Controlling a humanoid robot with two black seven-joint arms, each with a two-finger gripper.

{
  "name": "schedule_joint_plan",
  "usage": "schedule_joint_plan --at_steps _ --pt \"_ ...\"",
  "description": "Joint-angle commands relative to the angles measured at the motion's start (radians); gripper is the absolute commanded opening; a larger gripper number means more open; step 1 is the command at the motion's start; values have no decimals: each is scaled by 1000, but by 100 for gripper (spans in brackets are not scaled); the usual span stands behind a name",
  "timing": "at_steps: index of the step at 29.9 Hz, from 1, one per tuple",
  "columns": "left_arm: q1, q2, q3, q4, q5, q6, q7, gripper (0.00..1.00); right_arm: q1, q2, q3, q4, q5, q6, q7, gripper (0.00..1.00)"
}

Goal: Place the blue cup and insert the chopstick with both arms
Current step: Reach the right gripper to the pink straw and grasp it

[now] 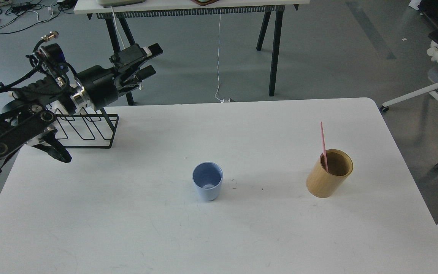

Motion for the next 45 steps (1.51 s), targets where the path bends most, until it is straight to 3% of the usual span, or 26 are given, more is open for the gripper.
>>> schedule_joint_plan --at_steps 1,7,16,23,32,45 --pt "0 -6 -2 0 4 7 0 100 -15 -7 -6 106 -229 0 1 99" --pt "-47 -2 14 3 27 -14 0 100 -67 -2 -81 258 -510 0 1 99" --pt "-102 -14 0 47 153 -31 0 100 -67 3 -210 296 -634 0 1 99" --pt "-108 -80 14 87 156 -32 0 100 -69 12 -241 295 -645 0 0 99" --pt "-139 -123 11 206 148 -128 0 100 -69 68 -244 290 -653 -4 -3 99" --pt "-130 -115 11 209 145 -174 0 100 -67 101 -258 270 -654 -45 -11 98"
